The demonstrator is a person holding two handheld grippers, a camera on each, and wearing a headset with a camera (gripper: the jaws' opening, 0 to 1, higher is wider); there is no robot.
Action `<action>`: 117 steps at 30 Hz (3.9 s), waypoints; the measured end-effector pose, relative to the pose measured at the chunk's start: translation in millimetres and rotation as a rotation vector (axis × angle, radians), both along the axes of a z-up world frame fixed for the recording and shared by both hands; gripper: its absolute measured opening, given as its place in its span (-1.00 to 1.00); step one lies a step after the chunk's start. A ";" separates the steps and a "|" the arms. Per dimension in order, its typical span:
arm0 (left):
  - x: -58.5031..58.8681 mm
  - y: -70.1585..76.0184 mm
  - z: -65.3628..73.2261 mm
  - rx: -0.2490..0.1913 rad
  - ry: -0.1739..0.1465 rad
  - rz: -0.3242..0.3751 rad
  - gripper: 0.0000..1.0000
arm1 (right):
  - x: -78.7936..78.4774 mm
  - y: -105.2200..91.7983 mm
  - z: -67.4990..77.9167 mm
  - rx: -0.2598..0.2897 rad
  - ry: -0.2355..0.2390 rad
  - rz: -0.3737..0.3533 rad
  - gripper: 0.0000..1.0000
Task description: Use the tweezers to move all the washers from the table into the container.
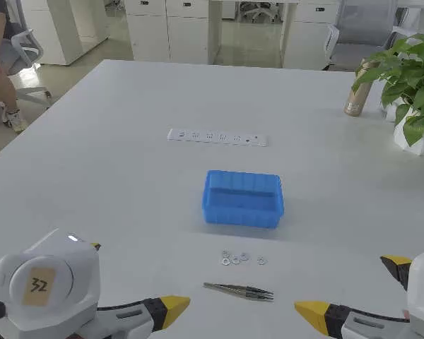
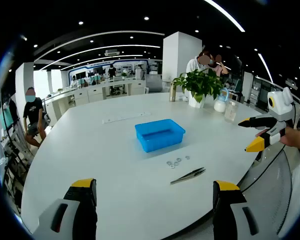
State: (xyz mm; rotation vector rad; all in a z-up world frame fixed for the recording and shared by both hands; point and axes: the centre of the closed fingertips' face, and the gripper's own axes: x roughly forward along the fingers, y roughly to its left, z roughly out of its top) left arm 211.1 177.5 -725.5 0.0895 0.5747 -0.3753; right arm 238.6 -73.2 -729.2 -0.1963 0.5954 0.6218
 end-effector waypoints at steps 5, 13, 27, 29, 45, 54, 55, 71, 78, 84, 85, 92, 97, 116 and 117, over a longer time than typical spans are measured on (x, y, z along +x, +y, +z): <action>1.4 -0.2 0.3 0.001 0.003 -0.006 0.98 | 1.8 0.1 0.0 -0.006 -0.001 -0.001 0.86; 4.0 1.8 1.7 0.004 -0.003 -0.007 0.98 | 2.3 -0.1 0.0 -0.014 -0.001 0.001 0.85; 3.9 4.9 0.5 0.003 -0.001 0.002 0.98 | 3.9 -3.0 -1.5 -0.015 0.001 -0.005 0.85; 4.0 5.3 -0.1 0.004 0.001 0.000 0.98 | 4.0 -3.4 -1.8 -0.015 0.002 -0.005 0.85; 2.0 3.2 -0.7 0.007 0.006 -0.001 0.98 | 4.1 -3.7 -1.9 -0.019 0.003 0.003 0.84; 1.9 6.2 -4.3 0.011 0.022 0.004 0.98 | 5.4 -3.3 -2.2 -0.009 0.005 0.004 0.84; 2.0 6.3 -4.5 0.012 0.024 0.003 0.98 | 5.4 -2.9 -2.2 -0.006 0.006 0.005 0.84; 8.9 -18.3 -4.3 0.051 0.052 -0.113 0.71 | 12.3 6.0 -4.1 -0.019 0.018 0.049 0.80; 17.8 -28.8 -16.4 0.085 0.104 -0.212 0.43 | 14.3 16.6 -8.2 -0.041 0.038 0.074 0.76; 19.4 -37.0 -36.7 0.140 0.183 -0.343 0.12 | 11.0 28.2 -13.1 -0.026 0.073 0.107 0.64; 18.5 -39.5 -39.2 0.136 0.196 -0.360 0.11 | 10.2 29.8 -14.9 -0.027 0.080 0.115 0.63; 26.7 -52.9 -59.8 0.169 0.240 -0.466 -0.14 | 6.0 41.7 -26.9 -0.057 0.118 0.173 0.47; 33.6 -58.9 -78.3 0.210 0.262 -0.532 -0.35 | 6.3 50.9 -32.0 -0.061 0.139 0.204 0.31; 57.8 -75.4 -117.5 0.261 0.290 -0.651 -0.88 | -1.7 74.1 -52.6 -0.089 0.205 0.281 0.15; 58.3 -76.2 -118.2 0.261 0.287 -0.657 -0.88 | -2.0 75.0 -53.1 -0.088 0.208 0.284 0.15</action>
